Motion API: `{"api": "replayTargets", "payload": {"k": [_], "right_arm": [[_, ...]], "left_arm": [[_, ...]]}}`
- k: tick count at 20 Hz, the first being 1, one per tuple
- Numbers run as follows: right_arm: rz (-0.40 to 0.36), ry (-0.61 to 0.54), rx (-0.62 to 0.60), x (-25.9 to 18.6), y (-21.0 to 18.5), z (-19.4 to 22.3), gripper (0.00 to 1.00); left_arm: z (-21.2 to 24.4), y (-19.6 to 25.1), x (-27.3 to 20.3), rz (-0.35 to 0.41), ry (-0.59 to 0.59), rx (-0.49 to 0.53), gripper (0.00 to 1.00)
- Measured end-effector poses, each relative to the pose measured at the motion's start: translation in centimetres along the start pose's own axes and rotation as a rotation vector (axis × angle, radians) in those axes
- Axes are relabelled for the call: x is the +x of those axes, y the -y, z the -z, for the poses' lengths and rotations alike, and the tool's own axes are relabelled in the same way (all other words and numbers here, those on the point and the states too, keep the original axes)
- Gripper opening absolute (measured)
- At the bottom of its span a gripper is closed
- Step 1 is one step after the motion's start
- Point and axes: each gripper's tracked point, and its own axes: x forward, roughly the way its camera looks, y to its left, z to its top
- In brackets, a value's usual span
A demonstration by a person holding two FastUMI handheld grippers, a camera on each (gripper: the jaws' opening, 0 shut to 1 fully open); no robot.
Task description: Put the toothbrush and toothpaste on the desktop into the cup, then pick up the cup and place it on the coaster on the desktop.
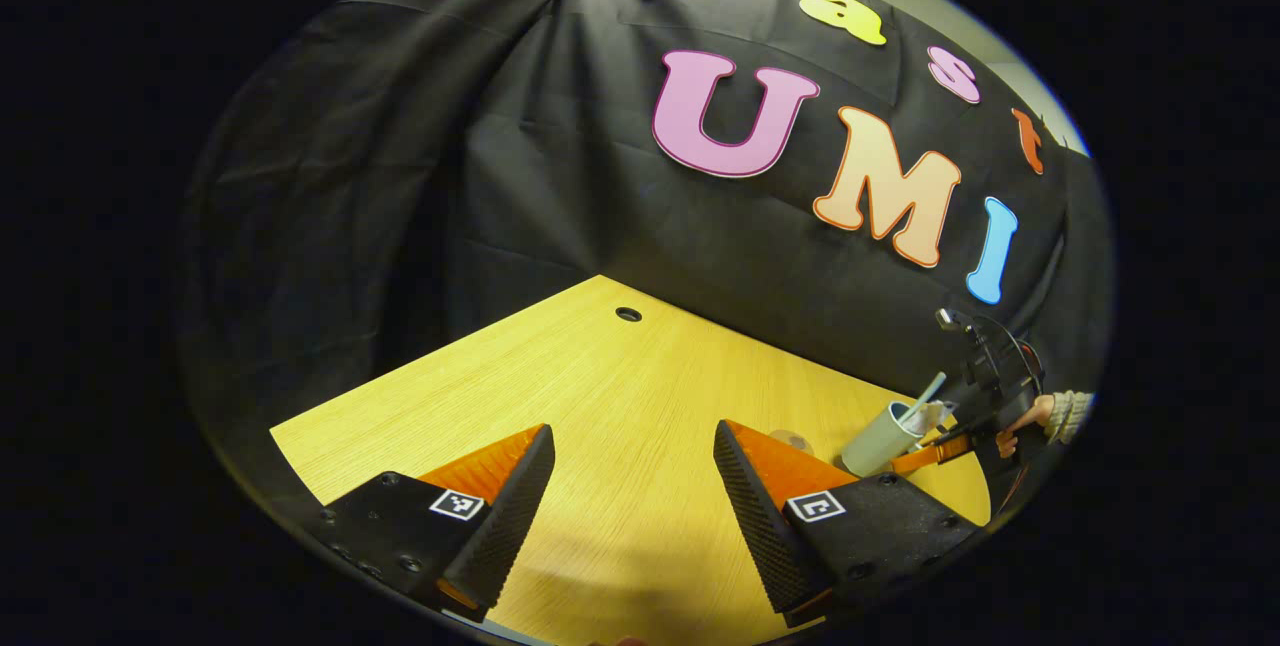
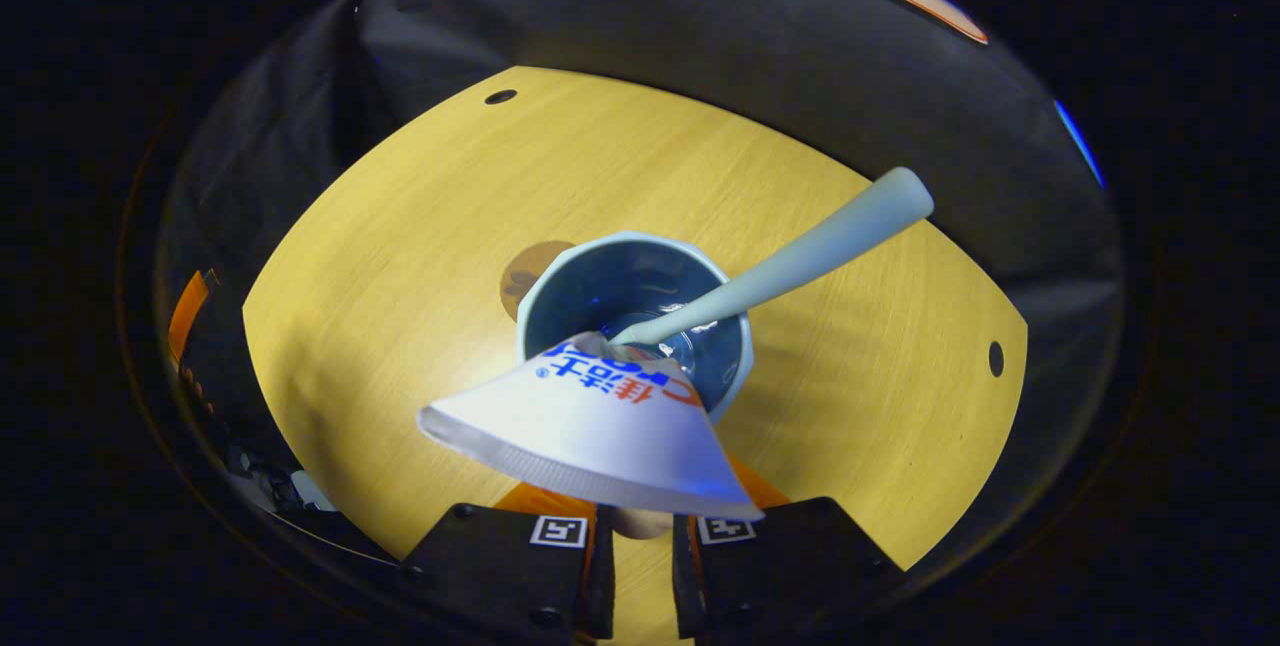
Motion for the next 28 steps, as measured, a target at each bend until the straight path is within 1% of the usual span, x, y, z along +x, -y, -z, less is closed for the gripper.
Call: {"api": "replayTargets", "payload": {"k": [4,7,10,15,16,17,18,19,20,21,22,23,26,27,28], "right_arm": [[-0.029,0.002,-0.051,0.8,-2.4,-2.6,0.24],[-0.044,-0.012,-0.082,1.5,-3.9,-3.8,0.24],[-0.049,-0.031,-0.107,2.7,-5.1,-4.9,0.24],[-0.056,-0.052,-0.117,3.0,-5.0,-4.8,0.24],[-0.053,-0.060,-0.126,3.1,-5.0,-4.7,0.26],[-0.048,-0.067,-0.136,3.2,-5.0,-4.5,0.24],[-0.044,-0.074,-0.145,3.2,-5.0,-4.5,0.24],[-0.046,-0.076,-0.151,3.2,-5.2,-4.6,0.26],[-0.044,-0.069,-0.152,3.4,-5.3,-4.5,0.24],[-0.045,-0.066,-0.153,3.3,-5.1,-4.2,0.24],[-0.051,-0.060,-0.150,3.0,-5.1,-4.4,0.31],[-0.064,-0.054,-0.146,2.7,-5.3,-4.3,0.33],[-0.064,-0.010,-0.143,1.0,-5.3,-4.0,1.00],[-0.063,0.000,-0.135,0.5,-5.2,-3.2,0.97],[-0.062,0.008,-0.123,-0.1,-5.2,-2.5,0.98]], "left_arm": [[0.5,-1.1,-0.2,-0.008,-0.016,-0.004,0.94],[0.4,-1.5,-0.4,-0.002,-0.015,-0.012,0.94],[0.8,-2.3,-0.5,-0.014,-0.026,-0.009,0.94],[0.9,-3.4,-0.3,-0.042,-0.033,-0.008,0.94],[0.7,-3.5,-0.2,-0.044,-0.027,-0.010,0.94],[0.7,-3.6,-0.1,-0.046,-0.027,-0.010,0.94],[0.9,-3.6,-0.1,-0.048,-0.029,-0.007,0.94],[1.0,-3.4,0.0,-0.048,-0.032,-0.006,0.94],[1.1,-3.5,0.0,-0.047,-0.035,-0.008,0.94],[1.2,-3.4,-0.1,-0.042,-0.041,-0.012,0.94],[1.4,-3.1,-0.1,-0.038,-0.046,-0.015,0.94],[1.5,-2.8,-0.1,-0.032,-0.047,-0.017,0.94],[1.8,-1.6,0.3,-0.008,-0.058,-0.019,0.94],[2.0,-1.2,0.4,0.001,-0.063,-0.013,0.94],[2.0,-0.6,0.4,0.013,-0.069,-0.004,0.94]]}}
